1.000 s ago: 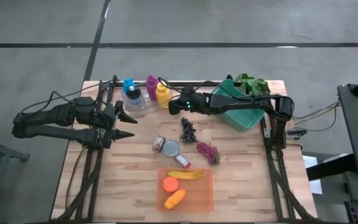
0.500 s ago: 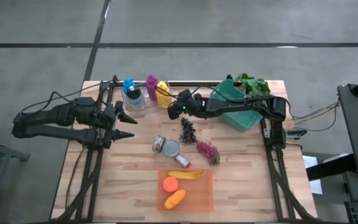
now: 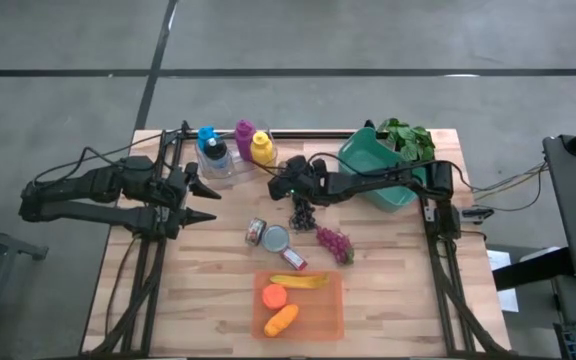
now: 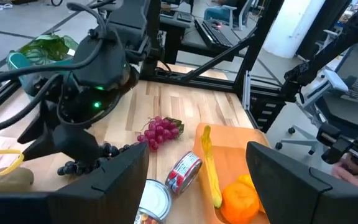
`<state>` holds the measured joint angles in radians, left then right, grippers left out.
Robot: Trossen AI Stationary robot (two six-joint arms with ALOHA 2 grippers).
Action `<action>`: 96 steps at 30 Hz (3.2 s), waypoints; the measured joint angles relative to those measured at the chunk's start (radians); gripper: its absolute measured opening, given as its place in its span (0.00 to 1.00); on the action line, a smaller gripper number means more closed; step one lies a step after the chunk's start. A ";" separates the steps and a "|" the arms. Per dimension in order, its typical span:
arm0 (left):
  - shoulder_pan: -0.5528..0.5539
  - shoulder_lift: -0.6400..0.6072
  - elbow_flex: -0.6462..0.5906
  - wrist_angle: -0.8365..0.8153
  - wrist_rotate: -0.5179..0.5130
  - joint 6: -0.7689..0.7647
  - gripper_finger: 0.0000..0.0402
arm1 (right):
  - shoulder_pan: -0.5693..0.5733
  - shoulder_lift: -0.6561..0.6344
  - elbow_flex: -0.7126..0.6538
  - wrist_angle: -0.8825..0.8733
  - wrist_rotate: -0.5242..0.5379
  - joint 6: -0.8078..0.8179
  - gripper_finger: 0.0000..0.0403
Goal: Pick & Place Food Item
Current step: Put the brown kiwi into the orange bin
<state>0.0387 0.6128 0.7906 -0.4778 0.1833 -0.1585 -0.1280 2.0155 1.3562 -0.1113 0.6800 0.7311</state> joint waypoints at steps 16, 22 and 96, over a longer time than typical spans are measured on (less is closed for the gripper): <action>0.000 0.000 0.000 -0.009 0.000 0.000 0.69 | 0.013 -0.004 -0.109 0.076 0.001 0.078 0.67; 0.000 0.000 0.000 -0.010 0.000 0.000 0.69 | 0.015 -0.003 -0.147 0.214 0.001 0.037 0.68; 0.000 0.000 0.000 -0.047 0.000 0.000 0.69 | -0.100 0.223 -0.078 0.378 -0.049 -0.124 0.82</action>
<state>0.0387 0.6129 0.7902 -0.5251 0.1834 -0.1585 -0.2276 2.2383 1.2785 0.2665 0.6312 0.6068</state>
